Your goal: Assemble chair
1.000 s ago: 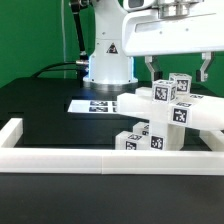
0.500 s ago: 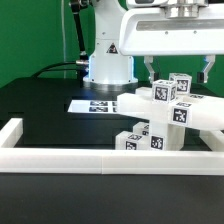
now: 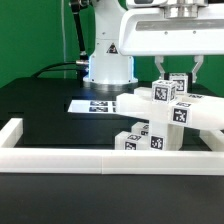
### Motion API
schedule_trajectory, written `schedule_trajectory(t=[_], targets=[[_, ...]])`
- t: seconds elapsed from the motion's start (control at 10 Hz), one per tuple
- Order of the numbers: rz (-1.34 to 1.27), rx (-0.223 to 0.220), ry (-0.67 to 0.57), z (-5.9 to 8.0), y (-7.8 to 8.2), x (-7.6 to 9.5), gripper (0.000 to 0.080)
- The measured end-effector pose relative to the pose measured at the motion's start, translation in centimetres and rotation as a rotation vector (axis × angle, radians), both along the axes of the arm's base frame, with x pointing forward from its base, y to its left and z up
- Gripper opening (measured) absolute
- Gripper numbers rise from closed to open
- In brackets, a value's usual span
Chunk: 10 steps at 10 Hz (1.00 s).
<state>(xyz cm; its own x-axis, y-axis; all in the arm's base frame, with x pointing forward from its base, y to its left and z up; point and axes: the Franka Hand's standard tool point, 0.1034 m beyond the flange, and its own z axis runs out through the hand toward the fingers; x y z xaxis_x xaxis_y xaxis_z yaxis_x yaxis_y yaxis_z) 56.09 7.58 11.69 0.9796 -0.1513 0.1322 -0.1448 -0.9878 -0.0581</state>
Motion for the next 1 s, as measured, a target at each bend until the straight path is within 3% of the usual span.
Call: schedule_trajectory(t=[1.0], targets=[[-0.751, 0.122, 0.028, 0.03, 0.24, 0.03, 0.0288]])
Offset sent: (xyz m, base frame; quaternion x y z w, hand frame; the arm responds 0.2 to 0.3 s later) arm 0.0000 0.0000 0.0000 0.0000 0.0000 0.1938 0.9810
